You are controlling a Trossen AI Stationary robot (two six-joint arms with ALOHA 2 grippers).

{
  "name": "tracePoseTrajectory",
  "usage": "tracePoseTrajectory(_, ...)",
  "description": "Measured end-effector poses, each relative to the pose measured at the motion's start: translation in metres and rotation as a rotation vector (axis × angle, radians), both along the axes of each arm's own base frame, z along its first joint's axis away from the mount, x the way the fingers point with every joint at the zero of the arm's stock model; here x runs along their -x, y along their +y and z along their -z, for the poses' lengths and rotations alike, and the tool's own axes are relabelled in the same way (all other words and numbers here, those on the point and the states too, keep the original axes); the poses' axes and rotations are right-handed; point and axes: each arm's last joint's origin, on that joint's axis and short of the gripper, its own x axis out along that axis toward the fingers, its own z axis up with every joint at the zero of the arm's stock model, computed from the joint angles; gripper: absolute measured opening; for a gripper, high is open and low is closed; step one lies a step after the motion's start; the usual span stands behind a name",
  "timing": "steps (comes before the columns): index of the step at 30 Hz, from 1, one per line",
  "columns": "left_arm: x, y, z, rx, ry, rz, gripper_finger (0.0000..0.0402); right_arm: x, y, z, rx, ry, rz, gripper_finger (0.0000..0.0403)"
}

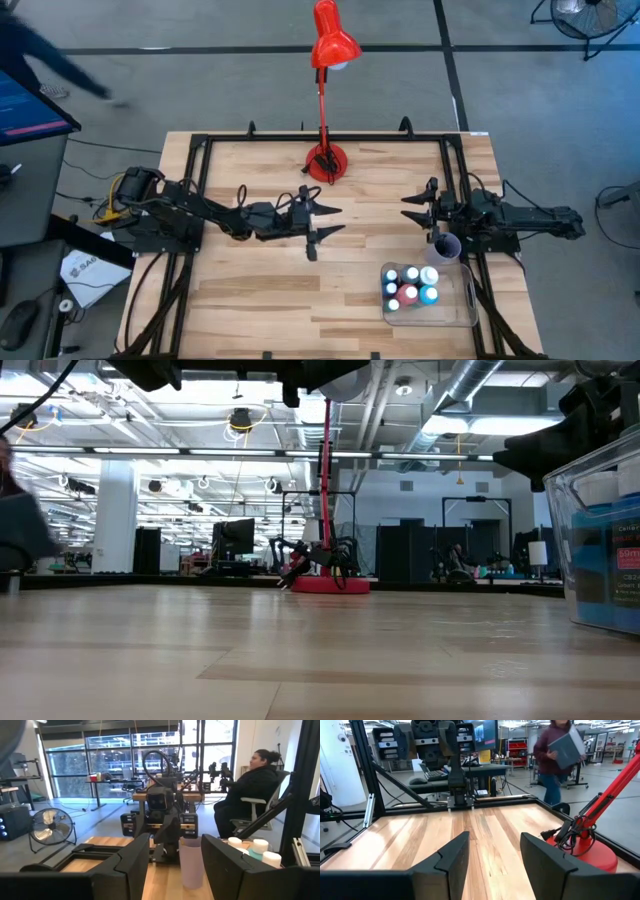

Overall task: Pick & Place Paint Supplies
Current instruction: Return to Home Position

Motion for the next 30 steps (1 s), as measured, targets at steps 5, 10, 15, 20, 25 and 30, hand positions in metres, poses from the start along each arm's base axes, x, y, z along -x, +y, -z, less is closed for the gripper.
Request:
tracePoseTrajectory(5,0.000,-0.002,0.003,-0.005,0.029,0.004,0.0163,0.000,0.000,0.000,-0.002,0.001,0.000,0.0171)
tracePoseTrajectory(10,0.018,0.001,-0.003,-0.011,0.061,0.007,0.0163,0.000,0.000,0.000,-0.059,-0.007,-0.001,0.0170)
tracePoseTrajectory(15,0.061,0.008,-0.005,0.000,0.040,0.012,0.0163,0.000,0.000,0.000,-0.068,-0.010,-0.002,0.0169)
tracePoseTrajectory(20,0.107,0.018,0.005,0.022,0.019,0.016,0.0163,0.000,0.000,0.000,-0.068,-0.012,-0.002,0.0171)
tracePoseTrajectory(25,0.145,0.025,0.027,0.021,0.020,0.016,0.0163,0.000,0.000,0.000,-0.068,-0.012,-0.002,0.0169)
tracePoseTrajectory(30,0.171,0.032,0.042,0.035,-0.013,0.011,0.0163,0.000,0.000,0.000,-0.068,-0.012,-0.002,0.0170)
